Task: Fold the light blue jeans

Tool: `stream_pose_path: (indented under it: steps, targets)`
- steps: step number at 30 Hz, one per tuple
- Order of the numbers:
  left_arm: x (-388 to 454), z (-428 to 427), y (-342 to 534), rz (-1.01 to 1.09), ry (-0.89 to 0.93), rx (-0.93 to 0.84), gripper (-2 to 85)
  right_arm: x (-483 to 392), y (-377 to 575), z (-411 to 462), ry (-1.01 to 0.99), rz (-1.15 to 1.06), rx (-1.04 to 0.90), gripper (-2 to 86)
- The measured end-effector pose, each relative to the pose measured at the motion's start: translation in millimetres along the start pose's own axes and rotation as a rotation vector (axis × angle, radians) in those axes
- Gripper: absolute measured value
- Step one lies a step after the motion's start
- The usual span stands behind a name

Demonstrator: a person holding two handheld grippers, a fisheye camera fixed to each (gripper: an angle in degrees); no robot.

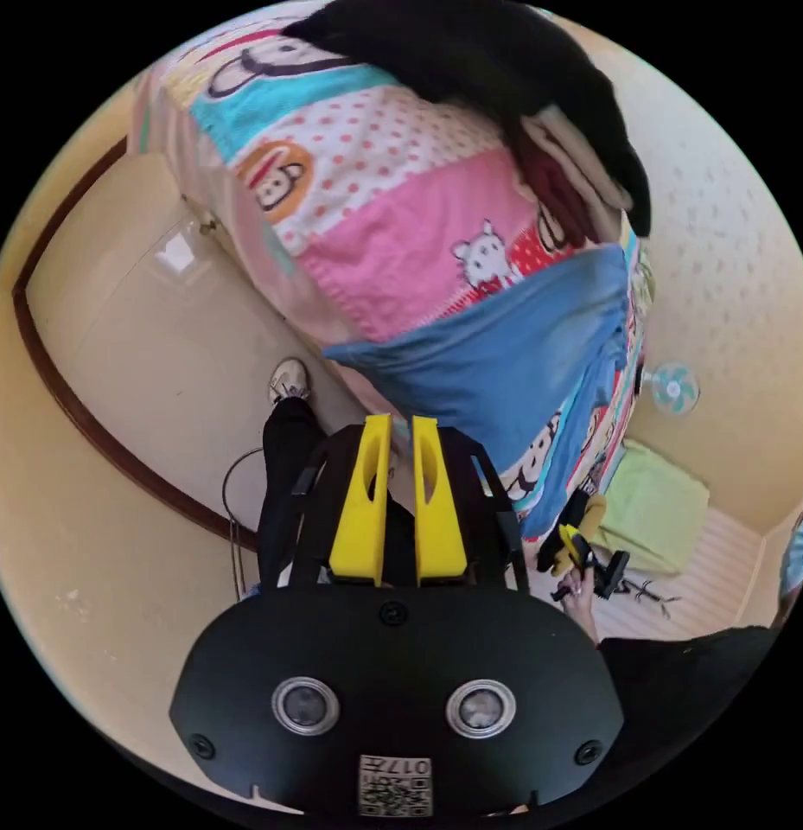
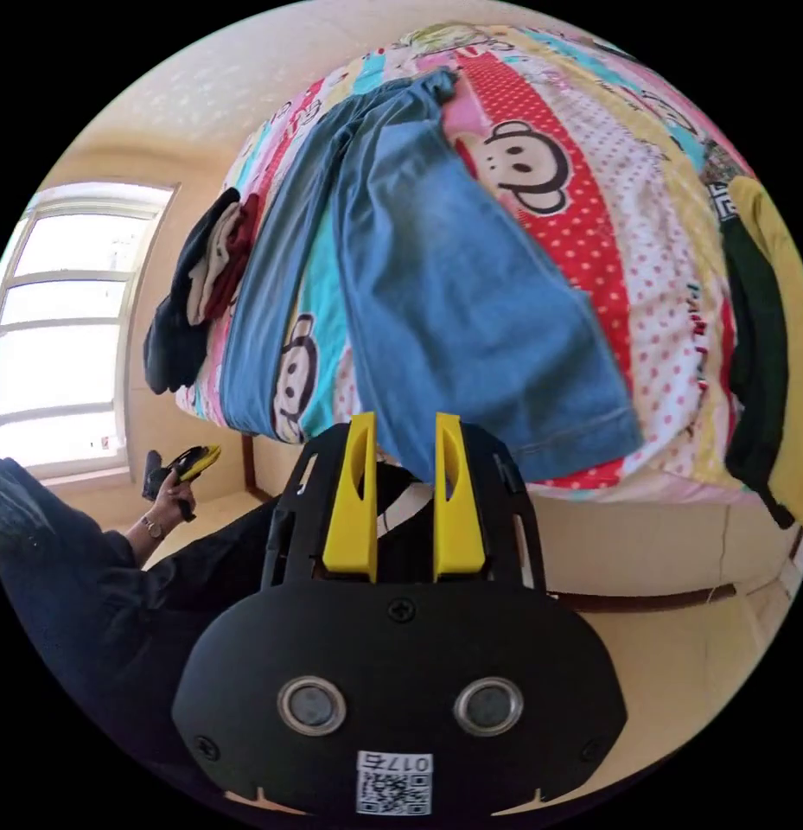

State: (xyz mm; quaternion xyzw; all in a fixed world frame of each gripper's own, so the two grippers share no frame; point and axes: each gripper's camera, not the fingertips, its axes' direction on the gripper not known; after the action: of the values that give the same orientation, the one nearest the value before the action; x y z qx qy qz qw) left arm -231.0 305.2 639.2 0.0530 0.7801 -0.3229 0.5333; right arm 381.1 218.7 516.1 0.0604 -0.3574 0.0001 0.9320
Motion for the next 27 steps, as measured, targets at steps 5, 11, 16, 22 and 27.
stream_pose_path:
  steps: [5, 11, 16, 22, 27]
  targets:
    - [170, 104, 41, 0.401, 0.114, -0.232, 5.8, 89, -10, 9, 0.041, 0.023, -0.087, 11.4]
    - [325, 177, 119, 0.626, 0.202, -0.434, 7.4, 61, 52, -14, -0.077, -0.16, -0.102, 3.2]
    - [412, 219, 187, 0.69, 0.163, -0.62, 15.0, -6, 100, -83, -0.268, -0.309, -0.003, 2.8]
    - [424, 259, 224, 0.635, 0.007, -0.798, 5.4, -29, 110, -111, -0.449, -0.42, -0.038, 3.4]
    - [410, 206, 228, 0.715, 0.064, -0.764, -0.4, 9, 68, -136, -0.478, -0.492, -0.146, 6.6]
